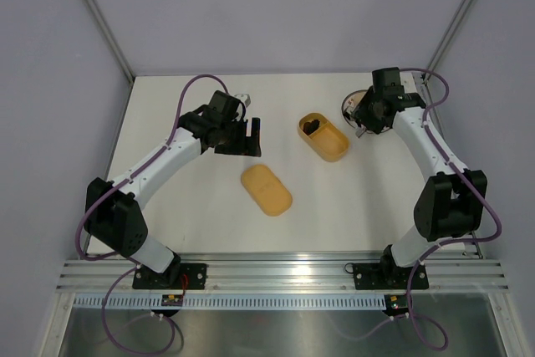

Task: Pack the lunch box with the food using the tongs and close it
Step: Pick up the fake food from the plate.

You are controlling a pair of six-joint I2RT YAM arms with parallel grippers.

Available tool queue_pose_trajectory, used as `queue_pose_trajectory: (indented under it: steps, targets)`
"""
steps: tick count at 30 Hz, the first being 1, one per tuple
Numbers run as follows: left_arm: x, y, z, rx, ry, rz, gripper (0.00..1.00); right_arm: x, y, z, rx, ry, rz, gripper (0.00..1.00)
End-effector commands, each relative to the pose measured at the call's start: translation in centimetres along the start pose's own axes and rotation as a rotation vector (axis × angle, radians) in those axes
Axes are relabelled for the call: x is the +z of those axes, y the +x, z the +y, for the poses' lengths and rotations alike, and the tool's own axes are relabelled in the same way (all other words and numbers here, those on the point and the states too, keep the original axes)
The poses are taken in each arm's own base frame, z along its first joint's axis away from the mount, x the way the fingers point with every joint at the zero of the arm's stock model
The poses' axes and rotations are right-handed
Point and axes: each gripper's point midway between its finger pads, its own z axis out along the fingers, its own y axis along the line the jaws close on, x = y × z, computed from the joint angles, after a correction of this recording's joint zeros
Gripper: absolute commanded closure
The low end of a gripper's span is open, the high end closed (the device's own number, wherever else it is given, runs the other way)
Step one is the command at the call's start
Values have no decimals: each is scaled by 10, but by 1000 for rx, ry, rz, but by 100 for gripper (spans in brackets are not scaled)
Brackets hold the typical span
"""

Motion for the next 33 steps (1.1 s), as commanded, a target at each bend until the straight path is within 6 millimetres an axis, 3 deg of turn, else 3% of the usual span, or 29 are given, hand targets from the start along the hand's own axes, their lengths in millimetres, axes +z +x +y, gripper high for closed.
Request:
queue_pose_trajectory:
  steps: [1,33]
  targets:
    - [1,-14,-2,18,10,-42,19,3,-11,13,14,-53,-24,46]
    - [1,-17,0,21,-5,-41,19,42,-12,21,14,-72,35,41]
